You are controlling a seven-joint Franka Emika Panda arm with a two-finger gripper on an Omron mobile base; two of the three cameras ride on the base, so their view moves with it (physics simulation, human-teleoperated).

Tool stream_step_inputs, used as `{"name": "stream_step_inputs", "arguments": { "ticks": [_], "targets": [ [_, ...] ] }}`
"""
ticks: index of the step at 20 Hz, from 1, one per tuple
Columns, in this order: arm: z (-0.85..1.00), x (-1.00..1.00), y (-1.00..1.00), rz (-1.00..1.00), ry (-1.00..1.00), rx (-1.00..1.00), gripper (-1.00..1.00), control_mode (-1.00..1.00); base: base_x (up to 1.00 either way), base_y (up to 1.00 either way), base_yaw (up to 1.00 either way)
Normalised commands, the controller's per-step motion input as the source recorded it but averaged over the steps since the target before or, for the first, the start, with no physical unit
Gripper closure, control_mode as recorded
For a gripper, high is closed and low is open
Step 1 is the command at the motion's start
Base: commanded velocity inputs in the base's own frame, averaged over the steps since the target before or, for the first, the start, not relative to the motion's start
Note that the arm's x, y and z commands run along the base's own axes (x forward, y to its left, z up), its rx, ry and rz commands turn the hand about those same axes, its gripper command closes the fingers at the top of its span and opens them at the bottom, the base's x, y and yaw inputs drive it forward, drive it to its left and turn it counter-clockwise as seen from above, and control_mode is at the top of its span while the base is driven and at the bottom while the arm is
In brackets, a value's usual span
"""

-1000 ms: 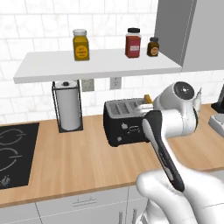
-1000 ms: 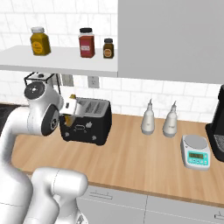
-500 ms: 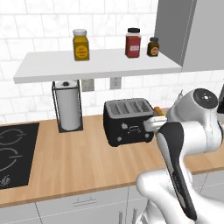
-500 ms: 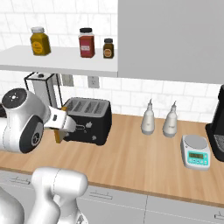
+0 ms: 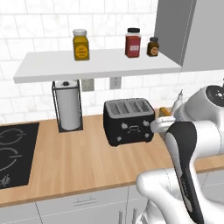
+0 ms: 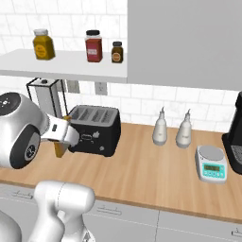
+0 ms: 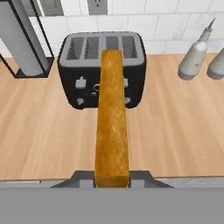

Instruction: Start the toaster. Once the lever pops up, take the bread to the plate on the dining counter.

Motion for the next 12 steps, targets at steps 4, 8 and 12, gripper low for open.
{"name": "stream_step_inputs", "arguments": {
  "ticks": [4, 8, 12],
  "targets": [
    [0.00, 0.00, 0.00, 0.00, 0.00, 0.00, 1.00, 1.00, -0.91, 0.05, 0.10],
    [0.00, 0.00, 0.00, 0.00, 0.00, 0.00, 1.00, 1.00, -0.85, 0.24, 0.77],
    [0.00, 0.00, 0.00, 0.00, 0.00, 0.00, 1.00, 1.00, -0.24, 0.00, 1.00]
  ]
}}
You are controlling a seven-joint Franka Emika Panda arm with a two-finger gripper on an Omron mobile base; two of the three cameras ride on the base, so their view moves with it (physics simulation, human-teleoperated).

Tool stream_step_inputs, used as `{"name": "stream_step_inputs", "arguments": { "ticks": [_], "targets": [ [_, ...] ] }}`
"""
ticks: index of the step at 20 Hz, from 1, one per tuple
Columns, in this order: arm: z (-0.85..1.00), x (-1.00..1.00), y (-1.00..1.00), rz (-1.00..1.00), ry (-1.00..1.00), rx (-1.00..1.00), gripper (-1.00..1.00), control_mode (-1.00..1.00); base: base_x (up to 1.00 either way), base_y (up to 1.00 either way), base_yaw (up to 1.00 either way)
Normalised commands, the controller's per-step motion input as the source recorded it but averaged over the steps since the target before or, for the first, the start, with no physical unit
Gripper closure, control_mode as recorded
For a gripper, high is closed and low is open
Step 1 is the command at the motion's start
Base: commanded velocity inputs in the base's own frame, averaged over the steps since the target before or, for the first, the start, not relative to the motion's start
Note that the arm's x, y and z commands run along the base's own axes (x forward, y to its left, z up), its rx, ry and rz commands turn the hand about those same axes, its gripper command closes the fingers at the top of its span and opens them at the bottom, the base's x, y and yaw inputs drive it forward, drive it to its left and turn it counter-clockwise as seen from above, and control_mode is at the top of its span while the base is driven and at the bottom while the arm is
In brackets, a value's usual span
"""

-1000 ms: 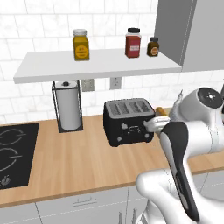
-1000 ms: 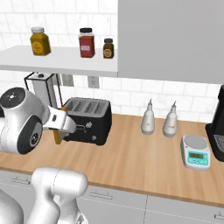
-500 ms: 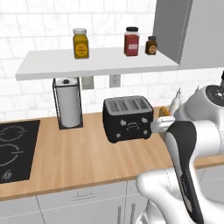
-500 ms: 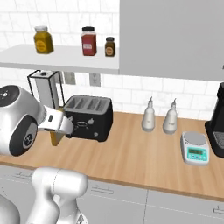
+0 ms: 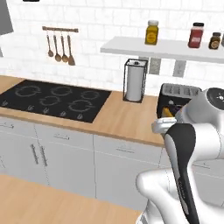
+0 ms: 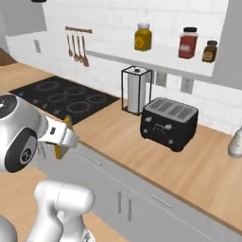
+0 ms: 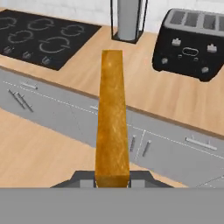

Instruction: Start the toaster. Once the lever pops up, take the bread to the plate on the dining counter.

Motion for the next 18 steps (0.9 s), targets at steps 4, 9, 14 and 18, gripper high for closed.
{"name": "stream_step_inputs", "arguments": {
  "ticks": [4, 9, 14, 18],
  "targets": [
    [0.00, 0.00, 0.00, 0.00, 0.00, 0.00, 1.00, 1.00, -0.20, 0.00, 1.00],
    [0.00, 0.00, 0.00, 0.00, 0.00, 0.00, 1.00, 1.00, -0.21, 0.00, 1.00],
    [0.00, 0.00, 0.00, 0.00, 0.00, 0.00, 1.00, 1.00, -0.21, 0.00, 1.00],
    [0.00, 0.00, 0.00, 0.00, 0.00, 0.00, 1.00, 1.00, -0.21, 0.00, 1.00]
  ]
}}
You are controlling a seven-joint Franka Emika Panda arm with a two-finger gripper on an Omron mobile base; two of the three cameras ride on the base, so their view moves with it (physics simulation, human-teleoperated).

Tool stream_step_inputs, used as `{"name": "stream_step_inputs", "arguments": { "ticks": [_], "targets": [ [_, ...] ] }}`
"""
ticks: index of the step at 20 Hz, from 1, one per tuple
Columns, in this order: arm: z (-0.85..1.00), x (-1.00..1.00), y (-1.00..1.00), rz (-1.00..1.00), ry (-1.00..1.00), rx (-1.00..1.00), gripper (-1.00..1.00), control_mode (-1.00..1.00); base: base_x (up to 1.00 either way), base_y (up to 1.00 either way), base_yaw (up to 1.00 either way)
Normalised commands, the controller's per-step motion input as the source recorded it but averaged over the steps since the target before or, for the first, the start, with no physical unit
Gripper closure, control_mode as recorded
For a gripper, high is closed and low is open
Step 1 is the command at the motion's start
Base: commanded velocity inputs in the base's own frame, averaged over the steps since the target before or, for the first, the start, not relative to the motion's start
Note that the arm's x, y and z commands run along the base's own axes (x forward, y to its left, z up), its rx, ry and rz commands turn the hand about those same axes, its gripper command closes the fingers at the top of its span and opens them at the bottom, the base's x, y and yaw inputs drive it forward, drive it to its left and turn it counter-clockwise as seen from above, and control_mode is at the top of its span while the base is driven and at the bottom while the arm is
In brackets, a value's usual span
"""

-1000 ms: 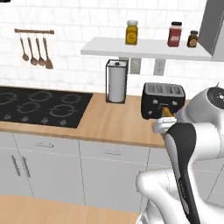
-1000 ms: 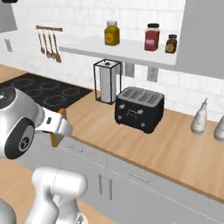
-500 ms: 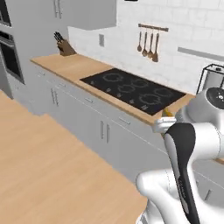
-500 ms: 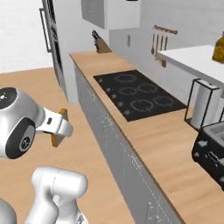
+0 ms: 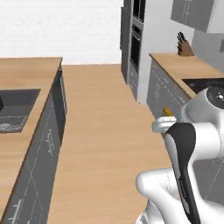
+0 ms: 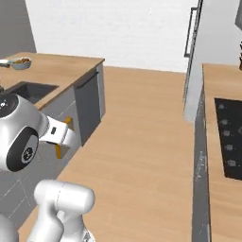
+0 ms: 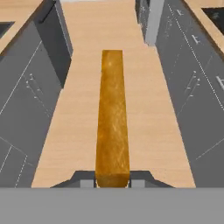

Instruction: Start the toaster. Once the lever pops up, take the bread to the plate on the dining counter.

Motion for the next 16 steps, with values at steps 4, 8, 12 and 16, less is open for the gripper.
{"name": "stream_step_inputs", "arguments": {
  "ticks": [4, 8, 12, 16],
  "targets": [
    [0.00, 0.00, 0.00, 0.00, 0.00, 0.00, 1.00, 1.00, -0.19, 0.00, 1.00],
    [0.00, 0.00, 0.00, 0.00, 0.00, 0.00, 1.00, 1.00, -0.19, 0.00, 1.00],
    [0.00, 0.00, 0.00, 0.00, 0.00, 0.00, 1.00, 1.00, -0.26, 0.17, 1.00],
    [0.00, 0.00, 0.00, 0.00, 0.00, 0.00, 1.00, 1.00, -0.50, 0.84, 0.91]
  ]
}}
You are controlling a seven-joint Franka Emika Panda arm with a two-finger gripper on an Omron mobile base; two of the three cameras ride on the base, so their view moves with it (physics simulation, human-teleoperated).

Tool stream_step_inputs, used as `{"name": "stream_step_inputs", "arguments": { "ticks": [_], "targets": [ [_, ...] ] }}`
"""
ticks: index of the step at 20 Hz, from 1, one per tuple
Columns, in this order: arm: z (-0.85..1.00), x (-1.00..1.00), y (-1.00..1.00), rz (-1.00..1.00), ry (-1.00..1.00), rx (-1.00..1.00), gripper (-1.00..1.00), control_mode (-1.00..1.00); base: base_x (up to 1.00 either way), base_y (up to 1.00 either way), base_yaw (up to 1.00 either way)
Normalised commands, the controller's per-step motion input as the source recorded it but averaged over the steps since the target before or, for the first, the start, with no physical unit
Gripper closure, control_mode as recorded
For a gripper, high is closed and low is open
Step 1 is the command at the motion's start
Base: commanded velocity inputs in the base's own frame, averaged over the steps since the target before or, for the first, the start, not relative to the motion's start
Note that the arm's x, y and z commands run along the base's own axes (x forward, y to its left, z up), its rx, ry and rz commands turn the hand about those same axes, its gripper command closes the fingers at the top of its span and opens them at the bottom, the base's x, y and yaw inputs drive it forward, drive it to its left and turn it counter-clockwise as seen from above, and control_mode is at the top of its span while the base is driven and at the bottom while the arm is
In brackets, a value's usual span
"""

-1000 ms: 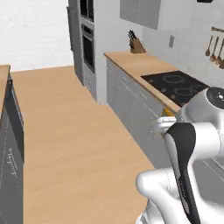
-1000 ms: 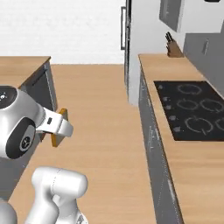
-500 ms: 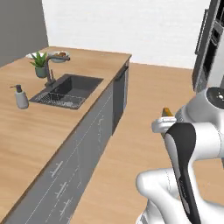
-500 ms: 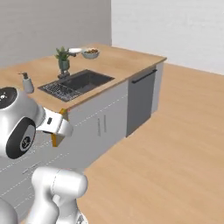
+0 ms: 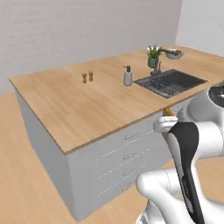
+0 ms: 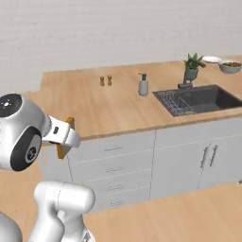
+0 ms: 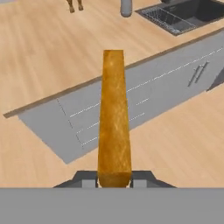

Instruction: Start the toaster. Once the lever pops up, take the bread to the plate on the dining counter.

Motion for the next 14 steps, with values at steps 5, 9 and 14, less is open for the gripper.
{"name": "stream_step_inputs", "arguments": {
  "ticks": [5, 9, 14],
  "targets": [
    [0.00, 0.00, 0.00, 0.00, 0.00, 0.00, 1.00, 1.00, -0.54, 1.00, 0.66],
    [0.00, 0.00, 0.00, 0.00, 0.00, 0.00, 1.00, 1.00, 0.02, 1.00, 0.31],
    [0.00, 0.00, 0.00, 0.00, 0.00, 0.00, 1.00, 1.00, 0.88, 1.00, 0.09]
  ]
}}
